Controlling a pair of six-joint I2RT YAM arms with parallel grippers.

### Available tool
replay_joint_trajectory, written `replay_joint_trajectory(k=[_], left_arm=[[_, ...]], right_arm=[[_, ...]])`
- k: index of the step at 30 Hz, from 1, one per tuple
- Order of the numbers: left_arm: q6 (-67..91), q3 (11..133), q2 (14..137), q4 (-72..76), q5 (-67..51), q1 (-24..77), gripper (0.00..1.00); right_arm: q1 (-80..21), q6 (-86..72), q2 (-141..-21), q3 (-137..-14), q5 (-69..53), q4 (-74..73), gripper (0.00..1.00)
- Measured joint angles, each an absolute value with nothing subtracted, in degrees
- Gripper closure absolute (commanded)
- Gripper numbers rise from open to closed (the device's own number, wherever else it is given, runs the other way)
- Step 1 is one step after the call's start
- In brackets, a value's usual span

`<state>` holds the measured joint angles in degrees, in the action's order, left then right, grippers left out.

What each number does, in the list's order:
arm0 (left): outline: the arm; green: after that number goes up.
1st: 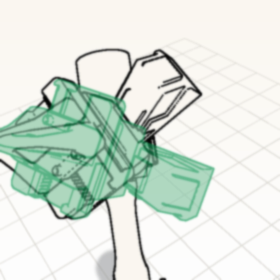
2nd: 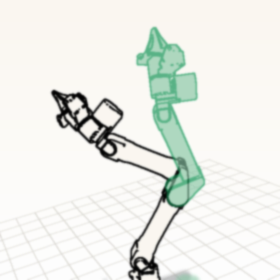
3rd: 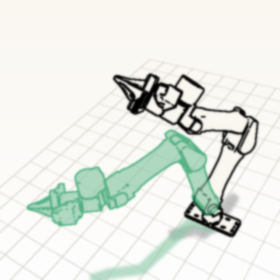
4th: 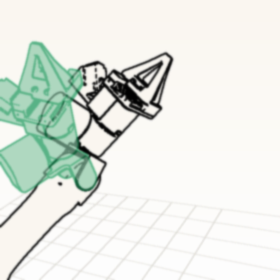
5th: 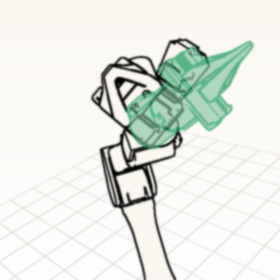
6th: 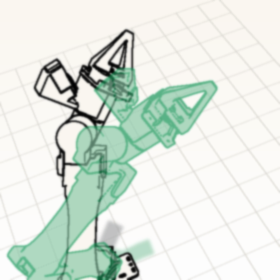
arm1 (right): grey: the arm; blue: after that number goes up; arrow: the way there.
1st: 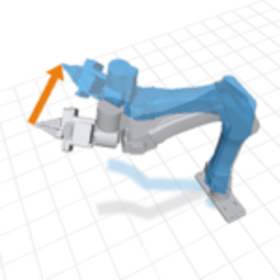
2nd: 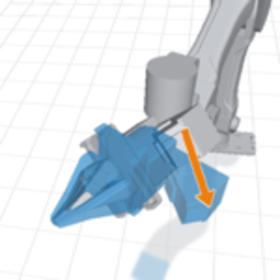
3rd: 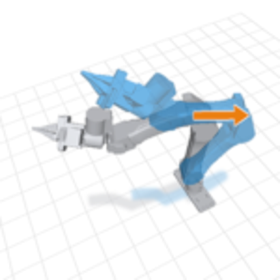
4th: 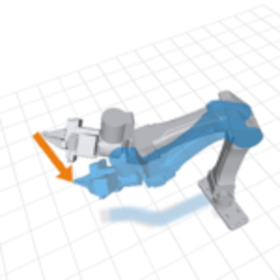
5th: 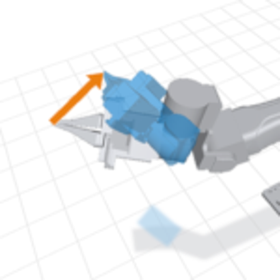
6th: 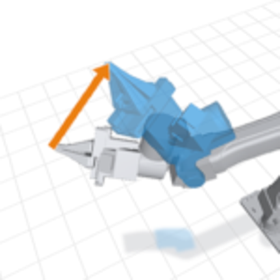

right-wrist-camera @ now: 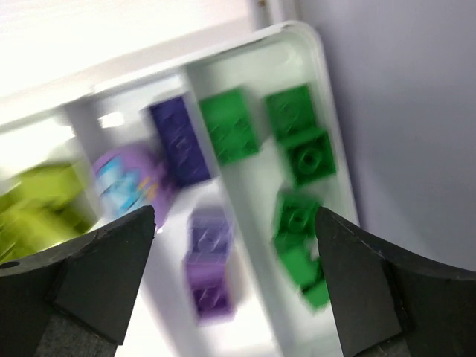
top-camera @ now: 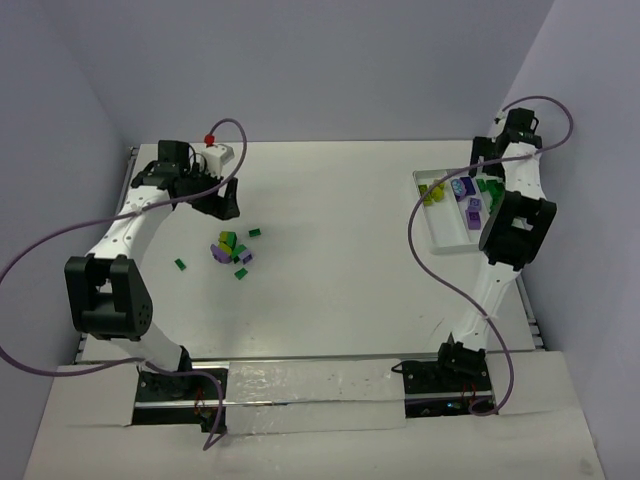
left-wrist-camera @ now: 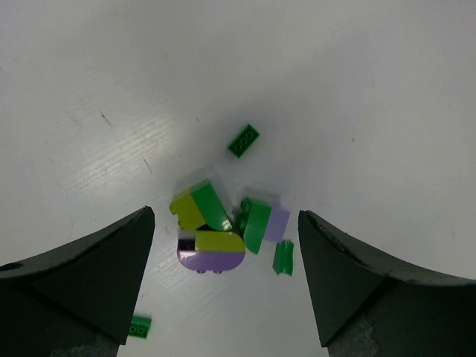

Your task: Sort the legos into containers by color

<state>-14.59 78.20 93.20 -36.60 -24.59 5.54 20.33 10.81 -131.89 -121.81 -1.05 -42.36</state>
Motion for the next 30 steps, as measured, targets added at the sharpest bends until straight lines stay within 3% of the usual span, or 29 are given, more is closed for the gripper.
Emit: replay_joint_trajectory(k=[6,12,18,30], left_arm=[[-17.2,73.2,90.1,-38.6,-22.8,5.6,0.27],[-15.5,70.4,90.1,-38.4,-18.1,5.6,0.22],[-12.3,71.3,94.6,-37.1,-15.2,5.6,0.13],[-8.2,74.6,104.8,-35.5,-12.5,6.8,0.22]], right_arm=[[14.8,10.0,-116.8,-114.1,-4.6,-42.7,0.0],[6.2,9.6,-105.7,-105.6,-8.4,-41.7,0.0],[3.4,8.3,-104.6,-99.8,-11.0,-41.9,0.0],[0.3,5.7,-104.4,-97.6,-15.5,-42.4,0.0]])
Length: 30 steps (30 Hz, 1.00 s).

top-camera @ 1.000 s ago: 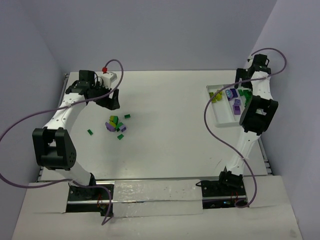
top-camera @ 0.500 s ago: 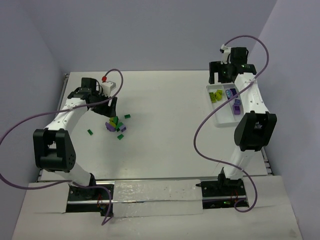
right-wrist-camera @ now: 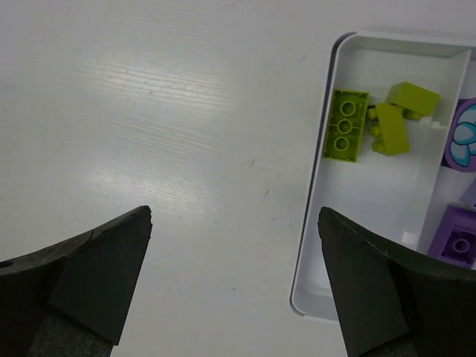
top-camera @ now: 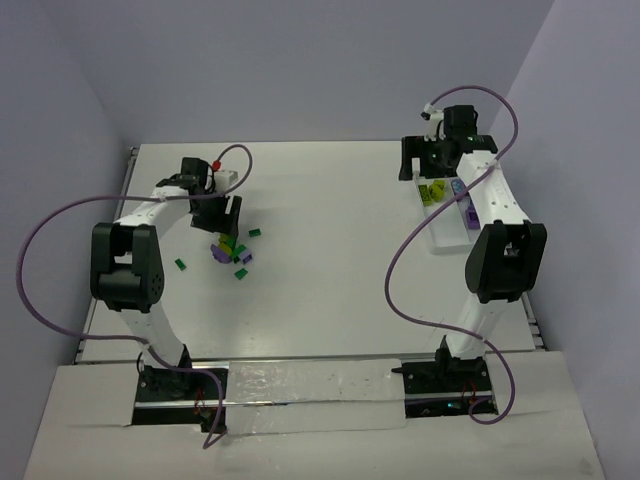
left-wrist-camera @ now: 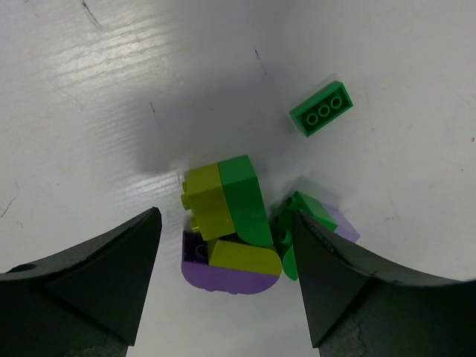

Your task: Sort the legos into containers by color

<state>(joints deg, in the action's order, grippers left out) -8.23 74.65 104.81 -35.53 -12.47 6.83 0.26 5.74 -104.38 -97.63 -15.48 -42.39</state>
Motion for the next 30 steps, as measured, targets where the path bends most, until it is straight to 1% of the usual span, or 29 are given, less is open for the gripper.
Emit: replay_joint_trajectory(k=[8,17,19,21,23,25,29,30], left_arm=[[-7.7,75.5,107.4,-34.4,-10.3,8.7,0.35],[-6.8,75.8,108.9,-34.4,-7.3,8.8,0.4],[-6.6,75.9,109.1,-34.4,-7.2,8.8,0.43],[-6.5,76.1,109.2,-34.4,-7.3,8.9,0.44],[-6.5,76.3,109.4,-34.6,-7.3,8.9,0.39],[-6.4,76.7,109.7,-34.9,-7.3,8.9,0.26],[-5.7,76.9,109.8,-35.4,-7.2,8.9,0.19],[-5.5,76.9,109.8,-35.6,-7.2,8.9,0.18]], right_arm=[[-4.3,4.4,-104.2,-97.2,-17.8,-42.4,0.0],[-6.2,2.8,-104.2,-97.2,-20.0,-42.5,0.0],[-6.9,2.3,-104.2,-97.2,-20.9,-42.5,0.0],[-7.7,1.7,-104.2,-97.2,-22.0,-42.4,0.0],[-8.3,0.9,-104.2,-96.9,-23.3,-42.3,0.0],[-8.7,-0.2,-104.2,-96.4,-24.7,-41.9,0.0],[-9.2,-1.4,-104.2,-95.3,-26.7,-41.8,0.0],[-9.3,-1.7,-104.2,-95.2,-26.9,-41.8,0.0]])
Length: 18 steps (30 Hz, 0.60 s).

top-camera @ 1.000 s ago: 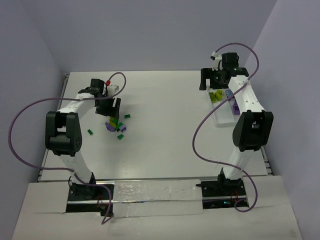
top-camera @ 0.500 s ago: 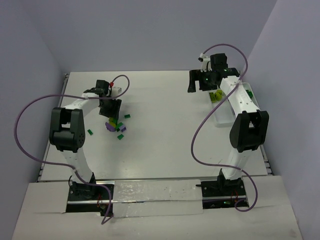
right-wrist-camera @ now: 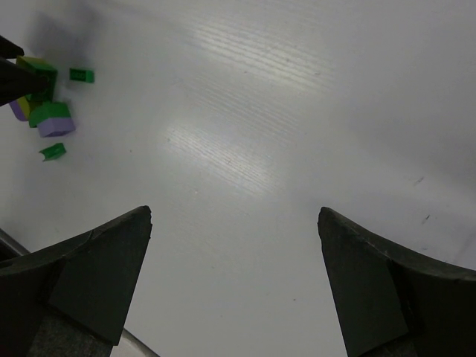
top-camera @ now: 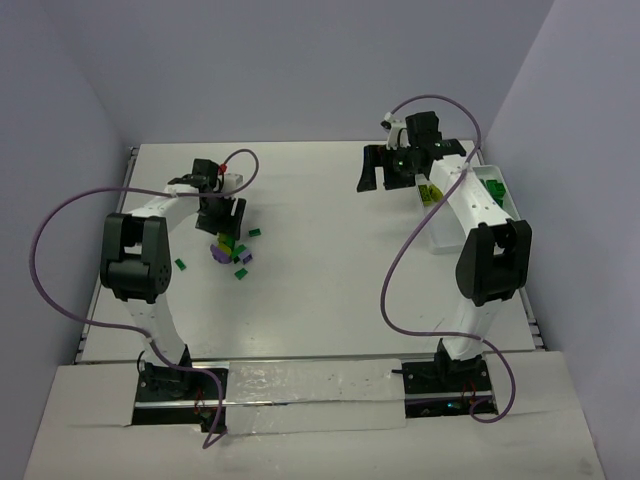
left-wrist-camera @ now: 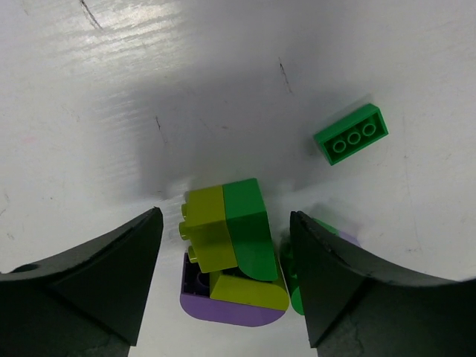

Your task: Sort the legos into containers by color

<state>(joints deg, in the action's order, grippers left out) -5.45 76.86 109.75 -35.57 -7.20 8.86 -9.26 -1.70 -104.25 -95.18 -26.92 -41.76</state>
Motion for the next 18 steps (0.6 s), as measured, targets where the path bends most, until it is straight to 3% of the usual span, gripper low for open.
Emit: replay_joint_trajectory(k=[10,18], left_arm=[[-3.6,76.9,109.8,-36.4,-6.0,8.9,0.32],[-3.0,76.2,109.8,-36.8,-5.5,9.2,0.29]], right_arm=[[-9.3,-2.2,-104.2,-94.9,-27.7,-41.7,0.0],[-9.5,-2.3,-104.2,-94.9,-27.7,-41.7,0.0]])
